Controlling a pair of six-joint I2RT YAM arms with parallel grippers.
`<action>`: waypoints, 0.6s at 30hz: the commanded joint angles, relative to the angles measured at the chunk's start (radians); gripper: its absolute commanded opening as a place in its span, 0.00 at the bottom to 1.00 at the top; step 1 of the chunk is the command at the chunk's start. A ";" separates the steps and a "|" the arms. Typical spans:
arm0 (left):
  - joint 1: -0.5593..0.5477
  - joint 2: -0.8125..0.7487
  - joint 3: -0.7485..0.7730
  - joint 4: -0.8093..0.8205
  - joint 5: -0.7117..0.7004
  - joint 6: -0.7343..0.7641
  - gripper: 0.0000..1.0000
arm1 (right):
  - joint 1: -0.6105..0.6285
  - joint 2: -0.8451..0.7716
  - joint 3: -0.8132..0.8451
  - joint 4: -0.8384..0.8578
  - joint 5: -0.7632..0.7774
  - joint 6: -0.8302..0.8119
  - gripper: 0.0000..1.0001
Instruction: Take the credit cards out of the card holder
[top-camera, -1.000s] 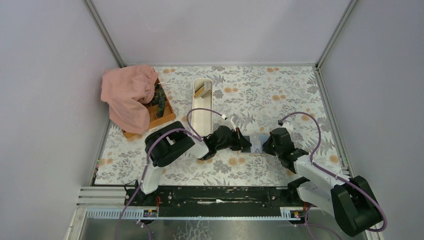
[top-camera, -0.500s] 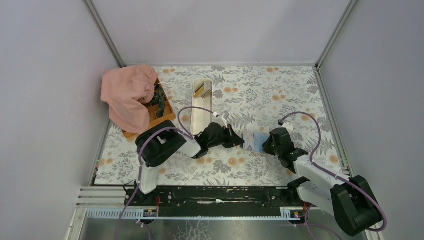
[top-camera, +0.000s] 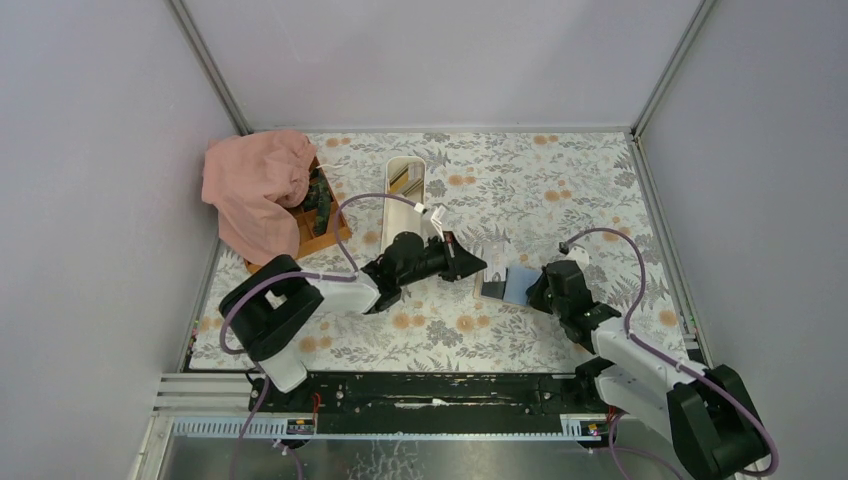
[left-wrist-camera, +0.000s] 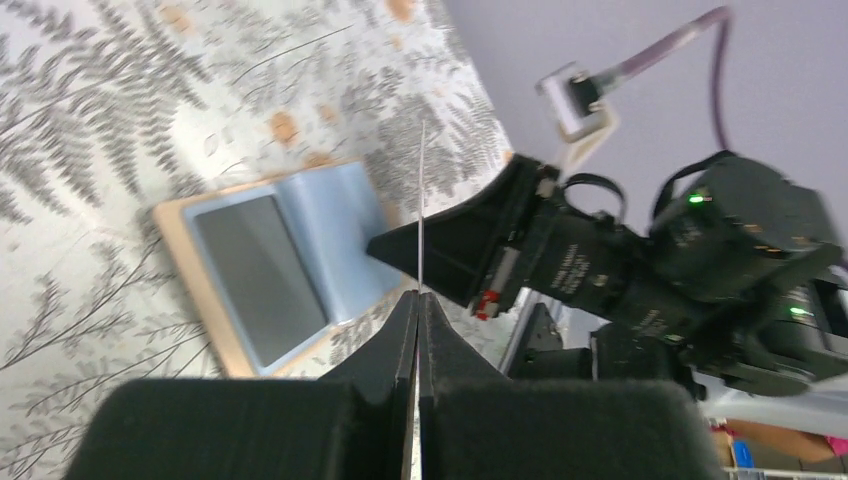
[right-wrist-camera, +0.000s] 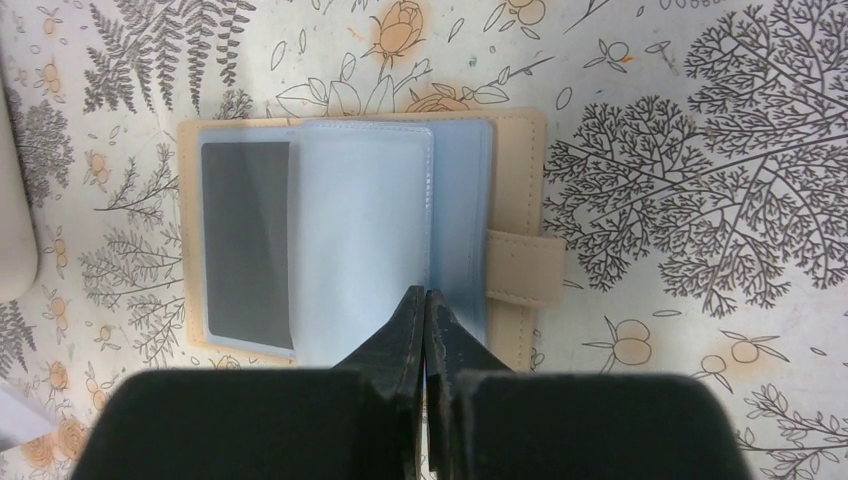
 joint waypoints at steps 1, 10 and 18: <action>-0.004 -0.054 0.022 0.057 0.101 0.062 0.00 | -0.006 -0.129 -0.054 0.066 -0.037 -0.035 0.00; 0.040 -0.034 -0.086 0.451 0.233 -0.035 0.00 | -0.008 -0.708 -0.146 0.171 -0.250 -0.096 0.19; 0.079 0.036 -0.092 0.688 0.330 -0.165 0.00 | -0.007 -0.657 -0.082 0.200 -0.452 -0.102 0.48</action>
